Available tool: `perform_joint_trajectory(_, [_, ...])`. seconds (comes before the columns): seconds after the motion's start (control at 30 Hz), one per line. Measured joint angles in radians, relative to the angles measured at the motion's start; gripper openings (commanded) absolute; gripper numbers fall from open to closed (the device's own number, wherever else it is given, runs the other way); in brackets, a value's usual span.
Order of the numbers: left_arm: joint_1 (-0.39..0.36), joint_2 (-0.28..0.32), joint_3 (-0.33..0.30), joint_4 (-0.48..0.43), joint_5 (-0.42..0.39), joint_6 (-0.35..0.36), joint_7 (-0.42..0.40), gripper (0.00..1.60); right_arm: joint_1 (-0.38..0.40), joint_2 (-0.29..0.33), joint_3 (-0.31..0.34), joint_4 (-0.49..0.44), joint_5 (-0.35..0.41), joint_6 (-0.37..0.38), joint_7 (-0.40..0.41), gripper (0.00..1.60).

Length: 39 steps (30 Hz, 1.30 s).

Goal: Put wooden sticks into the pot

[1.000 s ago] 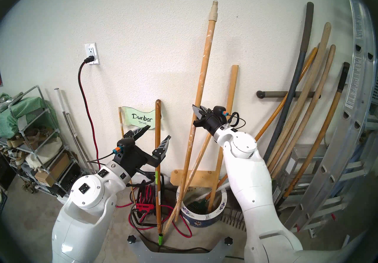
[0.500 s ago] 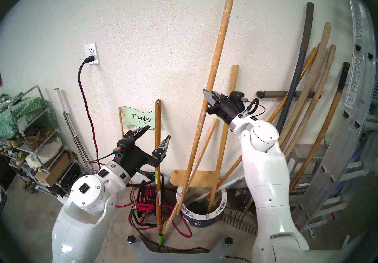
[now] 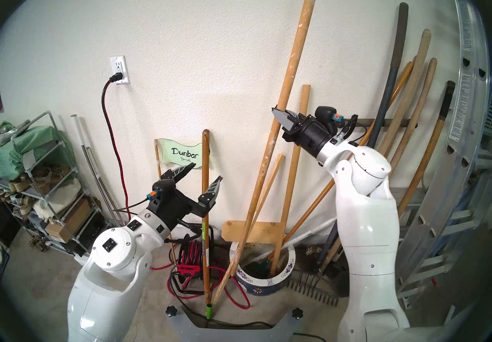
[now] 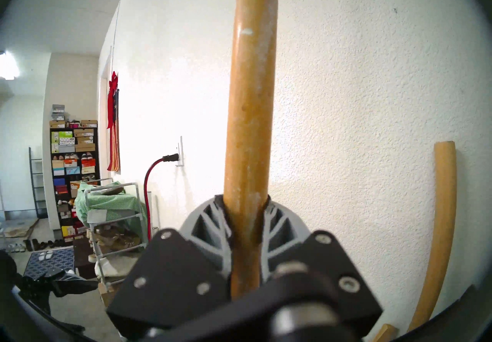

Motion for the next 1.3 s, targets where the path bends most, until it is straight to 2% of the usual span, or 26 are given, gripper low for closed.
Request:
perform_joint_trajectory(0.1, [0.0,0.0,0.0,0.0,0.0,0.0,0.0,1.6,0.001,0.005,0.014,-0.034,0.009,0.045,0.0,0.0])
perform_joint_trajectory(0.2, [0.0,0.0,0.0,0.0,0.0,0.0,0.0,1.6,0.002,0.009,0.034,-0.088,0.02,0.121,-0.014,0.0])
perform_joint_trajectory(0.4, [0.0,0.0,0.0,0.0,0.0,0.0,0.0,1.6,0.003,0.006,0.062,-0.166,0.031,0.231,-0.062,0.0])
perform_joint_trajectory(0.6, [0.0,0.0,0.0,0.0,0.0,0.0,0.0,1.6,0.004,-0.022,0.095,-0.258,0.034,0.364,-0.175,0.0])
perform_joint_trajectory(0.77, [0.0,0.0,0.0,0.0,0.0,0.0,0.0,1.6,0.007,-0.041,0.104,-0.287,0.031,0.429,-0.236,0.0])
perform_joint_trajectory(1.0, [0.0,0.0,0.0,0.0,0.0,0.0,0.0,1.6,0.02,-0.053,0.106,-0.29,0.024,0.459,-0.277,0.0])
perform_joint_trajectory(1.3, [0.0,0.0,0.0,0.0,0.0,0.0,0.0,1.6,0.039,-0.05,0.105,-0.279,0.018,0.45,-0.285,0.0])
